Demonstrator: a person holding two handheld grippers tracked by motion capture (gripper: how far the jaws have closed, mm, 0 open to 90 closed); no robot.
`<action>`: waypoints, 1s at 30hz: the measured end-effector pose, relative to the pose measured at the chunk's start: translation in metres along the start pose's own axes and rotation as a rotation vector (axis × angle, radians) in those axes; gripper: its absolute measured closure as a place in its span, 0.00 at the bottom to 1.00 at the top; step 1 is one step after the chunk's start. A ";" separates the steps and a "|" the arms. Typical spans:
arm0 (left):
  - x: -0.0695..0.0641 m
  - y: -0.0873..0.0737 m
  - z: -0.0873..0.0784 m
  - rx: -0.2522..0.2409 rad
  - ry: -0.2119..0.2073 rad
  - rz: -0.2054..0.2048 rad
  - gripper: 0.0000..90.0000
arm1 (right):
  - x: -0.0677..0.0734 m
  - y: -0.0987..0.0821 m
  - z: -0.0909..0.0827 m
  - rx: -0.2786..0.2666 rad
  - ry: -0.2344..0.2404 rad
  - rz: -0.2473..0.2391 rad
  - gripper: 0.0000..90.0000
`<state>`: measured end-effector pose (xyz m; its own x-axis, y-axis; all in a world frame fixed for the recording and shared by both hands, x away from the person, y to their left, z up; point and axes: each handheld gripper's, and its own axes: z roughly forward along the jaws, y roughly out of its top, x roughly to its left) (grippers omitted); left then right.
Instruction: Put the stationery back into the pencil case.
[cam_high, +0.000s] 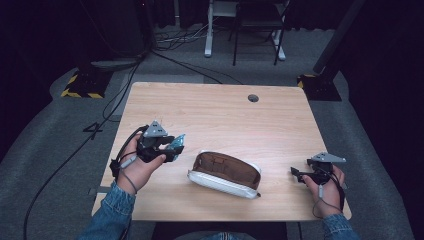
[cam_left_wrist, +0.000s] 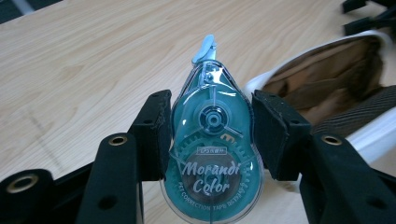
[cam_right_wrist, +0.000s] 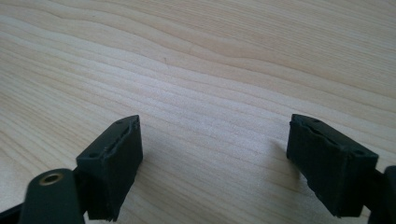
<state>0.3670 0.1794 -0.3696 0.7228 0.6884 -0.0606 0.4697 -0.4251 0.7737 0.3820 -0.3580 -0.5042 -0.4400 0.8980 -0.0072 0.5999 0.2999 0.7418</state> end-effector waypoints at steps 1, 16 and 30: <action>-0.003 0.002 -0.001 -0.001 -0.009 0.009 0.55 | 0.000 0.000 0.000 0.000 0.001 0.000 0.21; -0.045 0.017 0.010 -0.006 -0.097 0.110 0.55 | 0.000 0.000 0.000 -0.001 0.003 -0.004 0.21; -0.074 0.025 0.022 -0.016 -0.155 0.197 0.55 | 0.000 0.000 0.000 0.000 0.007 -0.006 0.21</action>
<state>0.3366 0.1046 -0.3599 0.8693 0.4942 -0.0020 0.3043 -0.5320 0.7902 0.3820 -0.3578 -0.5042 -0.4488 0.8936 -0.0070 0.5967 0.3055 0.7420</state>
